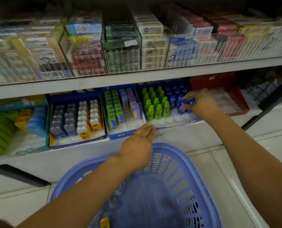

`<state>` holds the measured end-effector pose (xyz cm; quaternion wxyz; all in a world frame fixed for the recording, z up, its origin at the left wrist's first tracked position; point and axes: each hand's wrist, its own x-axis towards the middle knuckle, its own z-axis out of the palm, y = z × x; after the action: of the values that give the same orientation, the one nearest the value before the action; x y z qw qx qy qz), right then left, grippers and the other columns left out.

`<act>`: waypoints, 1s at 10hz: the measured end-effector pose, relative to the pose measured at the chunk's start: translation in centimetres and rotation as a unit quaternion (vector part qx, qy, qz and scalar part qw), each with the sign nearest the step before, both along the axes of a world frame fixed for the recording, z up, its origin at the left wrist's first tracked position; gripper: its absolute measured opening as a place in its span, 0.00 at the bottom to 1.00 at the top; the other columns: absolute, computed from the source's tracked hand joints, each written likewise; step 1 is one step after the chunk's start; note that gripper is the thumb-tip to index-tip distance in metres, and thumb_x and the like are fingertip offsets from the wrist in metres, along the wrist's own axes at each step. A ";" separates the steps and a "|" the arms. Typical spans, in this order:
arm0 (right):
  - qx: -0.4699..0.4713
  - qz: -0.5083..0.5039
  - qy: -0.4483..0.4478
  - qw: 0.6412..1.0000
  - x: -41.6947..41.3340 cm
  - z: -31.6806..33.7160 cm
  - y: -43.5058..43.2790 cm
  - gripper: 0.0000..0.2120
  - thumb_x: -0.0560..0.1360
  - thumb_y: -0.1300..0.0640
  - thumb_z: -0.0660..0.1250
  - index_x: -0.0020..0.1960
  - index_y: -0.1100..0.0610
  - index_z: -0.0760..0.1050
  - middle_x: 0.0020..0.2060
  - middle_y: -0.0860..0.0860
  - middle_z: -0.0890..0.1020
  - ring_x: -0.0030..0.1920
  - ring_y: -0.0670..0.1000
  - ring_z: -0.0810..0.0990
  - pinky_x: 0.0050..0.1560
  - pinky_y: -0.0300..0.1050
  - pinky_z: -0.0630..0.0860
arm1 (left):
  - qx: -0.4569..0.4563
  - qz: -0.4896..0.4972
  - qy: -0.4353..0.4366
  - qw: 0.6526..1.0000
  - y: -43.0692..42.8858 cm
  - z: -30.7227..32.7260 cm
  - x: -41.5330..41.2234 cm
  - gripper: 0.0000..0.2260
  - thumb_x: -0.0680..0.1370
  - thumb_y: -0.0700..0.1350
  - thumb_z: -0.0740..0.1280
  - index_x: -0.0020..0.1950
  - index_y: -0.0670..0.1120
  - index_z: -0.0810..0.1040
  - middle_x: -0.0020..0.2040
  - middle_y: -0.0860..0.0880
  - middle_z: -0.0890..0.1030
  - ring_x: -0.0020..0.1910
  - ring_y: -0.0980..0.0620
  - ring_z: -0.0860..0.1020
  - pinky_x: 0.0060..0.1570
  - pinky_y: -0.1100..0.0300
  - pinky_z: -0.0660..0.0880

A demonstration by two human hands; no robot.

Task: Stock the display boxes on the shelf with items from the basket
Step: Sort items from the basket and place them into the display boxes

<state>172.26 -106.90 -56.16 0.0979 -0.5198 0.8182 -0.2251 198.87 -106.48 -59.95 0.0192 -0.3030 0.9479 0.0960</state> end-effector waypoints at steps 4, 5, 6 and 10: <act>0.136 0.272 -0.084 0.949 12.9 -3.4 5.8 0.08 0.69 0.54 0.74 0.45 0.56 0.82 0.41 0.51 0.84 0.41 0.46 0.79 0.46 0.42 0.74 | 0.143 0.053 0.008 0.988 4.4 -3.4 4.5 0.10 0.78 0.44 0.60 0.56 0.42 0.77 0.58 0.41 0.79 0.58 0.42 0.76 0.53 0.54 0.70; 0.366 0.334 -0.066 0.866 17.7 -9.9 8.8 0.15 0.70 0.52 0.73 0.55 0.56 0.79 0.51 0.53 0.83 0.51 0.51 0.79 0.49 0.41 0.72 | 0.213 0.102 -0.144 0.961 6.5 -8.2 7.9 0.16 0.78 0.45 0.62 0.65 0.43 0.74 0.66 0.41 0.74 0.64 0.43 0.73 0.60 0.56 0.69; 0.507 0.346 -0.041 0.789 19.6 -15.8 11.9 0.27 0.71 0.49 0.72 0.67 0.58 0.71 0.56 0.56 0.78 0.56 0.56 0.77 0.54 0.43 0.72 | 0.255 0.187 -0.216 0.924 8.5 -12.4 11.2 0.22 0.77 0.44 0.64 0.70 0.39 0.68 0.69 0.40 0.70 0.67 0.42 0.70 0.65 0.54 0.68; 0.608 0.441 0.017 0.661 21.3 -25.3 15.4 0.28 0.72 0.51 0.72 0.65 0.67 0.71 0.63 0.62 0.74 0.61 0.62 0.74 0.62 0.53 0.72 | 0.211 0.285 -0.291 0.888 9.9 -21.3 16.1 0.14 0.81 0.43 0.55 0.62 0.43 0.74 0.65 0.42 0.72 0.65 0.43 0.69 0.67 0.52 0.61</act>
<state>193.58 -91.50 -81.44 0.4658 -0.6484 0.4498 0.4004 214.94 -96.57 -81.25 0.3299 -0.5634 0.7298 0.2028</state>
